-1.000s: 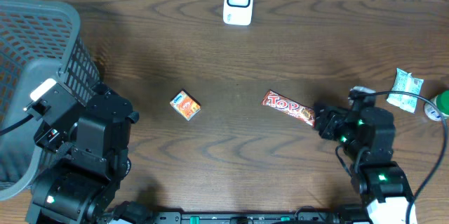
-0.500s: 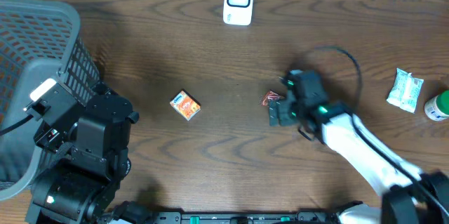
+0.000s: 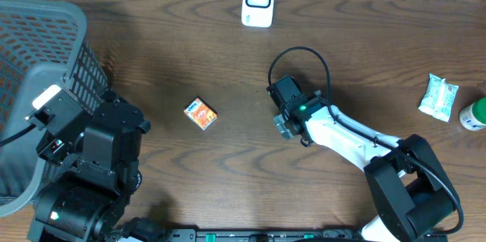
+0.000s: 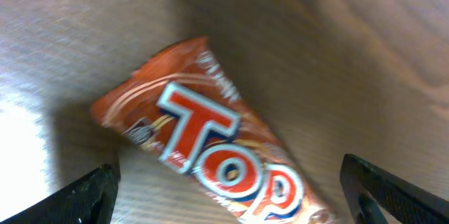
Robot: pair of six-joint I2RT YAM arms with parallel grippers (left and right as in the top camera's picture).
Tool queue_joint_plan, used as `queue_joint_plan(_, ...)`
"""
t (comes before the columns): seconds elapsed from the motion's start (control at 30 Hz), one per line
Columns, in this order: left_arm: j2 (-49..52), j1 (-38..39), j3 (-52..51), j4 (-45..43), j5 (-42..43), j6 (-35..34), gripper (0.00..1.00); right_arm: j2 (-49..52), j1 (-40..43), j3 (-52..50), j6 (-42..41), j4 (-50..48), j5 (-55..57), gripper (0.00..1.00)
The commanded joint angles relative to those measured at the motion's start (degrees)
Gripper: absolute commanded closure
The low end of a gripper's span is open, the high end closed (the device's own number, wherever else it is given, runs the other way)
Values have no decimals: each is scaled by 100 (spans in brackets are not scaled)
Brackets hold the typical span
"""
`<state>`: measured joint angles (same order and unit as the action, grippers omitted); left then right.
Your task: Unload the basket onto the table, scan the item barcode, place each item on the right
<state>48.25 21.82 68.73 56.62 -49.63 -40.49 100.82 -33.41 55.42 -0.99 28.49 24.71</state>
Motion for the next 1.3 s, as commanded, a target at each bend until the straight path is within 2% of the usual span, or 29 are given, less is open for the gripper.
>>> queue_joint_plan(0.0,-2,-28,87,15,-50,-28,2,28,-33,129,157,-109,518,3)
queue_joint_plan(0.17,-2,-28,87,15,-50,-28,2,131,-35,129,291,-195,184,7)
queue_joint_plan(0.23,-2,-28,87,15,-50,-28,2,264,-39,129,306,-216,160,12)
queue_joint_plan(0.37,-2,-28,87,15,-50,-28,2,671,-39,131,326,-245,157,32)
queue_joint_plan(0.4,-2,-28,87,15,-50,-28,2,761,-39,131,326,-254,160,43)
queue_joint_plan(0.43,-2,-28,87,15,-50,-28,2,817,-39,131,323,-258,160,62)
queue_joint_plan(0.47,-2,-28,87,15,-50,-28,2,852,-39,131,319,-262,157,75)
queue_joint_plan(0.5,-2,-28,87,15,-50,-28,2,868,-46,140,291,-293,160,95)
queue_joint_plan(0.53,-2,-28,87,15,-50,-28,2,861,-55,166,240,-295,160,99)
queue_joint_plan(0.63,-2,-28,87,15,-50,-28,2,817,-72,380,52,-234,133,99)
queue_joint_plan(0.73,-2,-28,87,15,-50,-28,2,647,-72,831,17,57,-376,99)
queue_joint_plan(1.0,-2,-28,87,15,-50,-28,2,-94,221,2229,-234,887,-3810,99)
queue_joint_plan(1.27,-2,-28,87,15,-50,-28,2,70,905,2024,-323,713,-6710,99)
